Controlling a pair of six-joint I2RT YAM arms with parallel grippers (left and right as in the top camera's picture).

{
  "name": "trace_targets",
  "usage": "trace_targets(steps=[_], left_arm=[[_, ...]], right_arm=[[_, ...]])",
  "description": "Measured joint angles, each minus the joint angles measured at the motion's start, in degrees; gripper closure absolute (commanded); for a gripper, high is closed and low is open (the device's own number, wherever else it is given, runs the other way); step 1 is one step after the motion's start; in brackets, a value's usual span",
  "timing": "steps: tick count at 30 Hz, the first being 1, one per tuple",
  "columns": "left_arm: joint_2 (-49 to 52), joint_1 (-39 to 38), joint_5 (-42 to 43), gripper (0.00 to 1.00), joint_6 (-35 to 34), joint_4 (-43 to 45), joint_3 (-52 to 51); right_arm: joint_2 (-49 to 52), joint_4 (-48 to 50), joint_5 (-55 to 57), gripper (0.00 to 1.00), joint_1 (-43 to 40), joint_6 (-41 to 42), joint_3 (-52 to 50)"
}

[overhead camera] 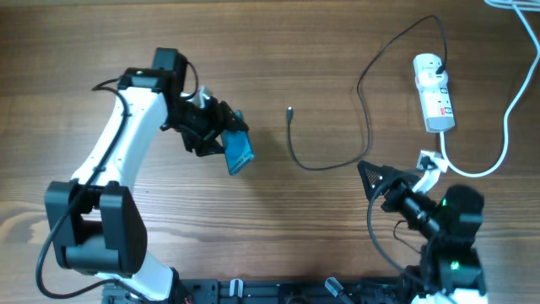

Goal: Plug charger to phone and switch on socket
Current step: 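Bring the right gripper to the phone and grasp its side edge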

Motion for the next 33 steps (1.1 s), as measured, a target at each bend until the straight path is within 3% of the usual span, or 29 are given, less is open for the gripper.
trace_targets(steps=[4,6,8,12,16,22,26,33], left_arm=[[-0.04,4.44,1.14,0.67,-0.09,0.20,0.02],[-0.04,5.57,1.46,0.67,-0.09,0.48,0.02],[-0.04,5.81,1.60,0.67,-0.42,0.74,0.02],[-0.04,5.81,1.81,0.66,-5.38,4.11,0.04],[-0.04,5.81,2.38,0.67,-14.34,6.16,0.07],[-0.04,3.63,3.23,0.67,-22.16,10.01,0.07],[-0.04,0.66,3.19,0.66,-24.13,11.98,0.11],[-0.04,-4.24,2.58,0.66,-25.44,13.09,0.11]], right_arm=[[20.00,-12.41,0.07,0.07,1.03,-8.50,16.76],[28.57,-16.96,0.22,0.00,4.83,-11.08,23.74],[33.09,-16.31,-0.79,0.00,9.33,-12.00,27.02],[36.28,-3.85,-3.96,0.00,21.55,-8.74,28.46],[39.71,6.32,5.38,0.00,32.74,2.51,28.70],[51.65,27.06,10.32,0.00,40.54,7.87,28.98],[54.05,29.92,12.79,0.01,42.66,8.09,28.98],[54.05,32.06,19.54,0.25,44.63,8.83,28.98]])
